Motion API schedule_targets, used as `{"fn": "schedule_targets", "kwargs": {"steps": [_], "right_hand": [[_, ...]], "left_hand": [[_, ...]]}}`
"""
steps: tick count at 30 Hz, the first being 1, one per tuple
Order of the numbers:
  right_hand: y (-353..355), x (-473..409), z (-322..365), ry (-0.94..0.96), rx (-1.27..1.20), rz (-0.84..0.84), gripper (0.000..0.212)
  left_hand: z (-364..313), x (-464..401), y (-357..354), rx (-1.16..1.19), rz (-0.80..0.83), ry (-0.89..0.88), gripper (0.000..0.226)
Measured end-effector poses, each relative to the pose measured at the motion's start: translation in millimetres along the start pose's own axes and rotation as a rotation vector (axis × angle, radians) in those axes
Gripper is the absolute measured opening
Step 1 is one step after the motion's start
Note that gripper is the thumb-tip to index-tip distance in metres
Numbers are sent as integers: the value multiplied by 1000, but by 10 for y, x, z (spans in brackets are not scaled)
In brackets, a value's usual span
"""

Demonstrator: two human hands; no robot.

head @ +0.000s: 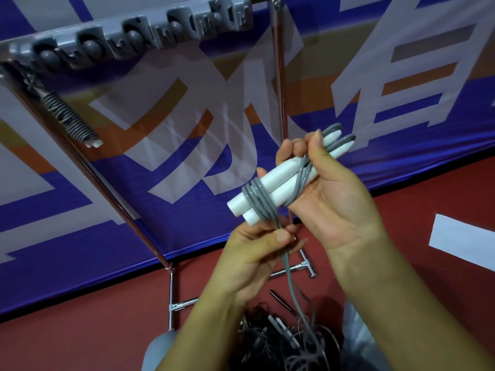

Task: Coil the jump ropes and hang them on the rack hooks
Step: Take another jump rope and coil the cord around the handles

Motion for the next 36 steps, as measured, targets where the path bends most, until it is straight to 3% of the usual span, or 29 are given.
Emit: {"fn": "schedule_targets", "kwargs": {"steps": [4, 6, 10, 14, 17, 21, 27, 32, 36], "right_hand": [[2, 63, -34, -99, 18, -43, 6], [-6, 98, -82, -177, 73, -24, 5], [19, 162, -156, -293, 127, 7, 5], [110, 216, -244, -360, 139, -20, 5], [194, 207, -278, -354, 171, -54, 7], [286, 156, -255, -293, 210, -105, 11], [462, 131, -267, -96, 351, -211, 7], [456, 124, -222, 64, 369, -266, 9], [337, 137, -134, 208, 452, -256, 7]], "left_hand": [[-292, 0, 117, -388, -72, -177, 33], [-474, 8, 162, -600, -119, -222, 16], [-801, 18, 193, -1008, -182, -373, 41], [-1058, 96, 82, -1392, -152, -657, 19], [-1138, 121, 53, -1566, -133, -734, 16], [-1115, 206, -36, -1674, -102, -789, 13], [-968, 276, -100, -1541, -111, -696, 5], [-856, 336, -232, -1485, -28, -669, 14], [-768, 369, -229, -1372, -131, -628, 22]]}}
Point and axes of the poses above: each hand's wrist, its own x-axis away from the middle knuckle, its own y-axis out of the back of the hand, z = x × y, the point moved 7 cm from there along -x, towards the middle knuckle, and after that the axes turned 8 degrees about x, right-handed, at the moved point
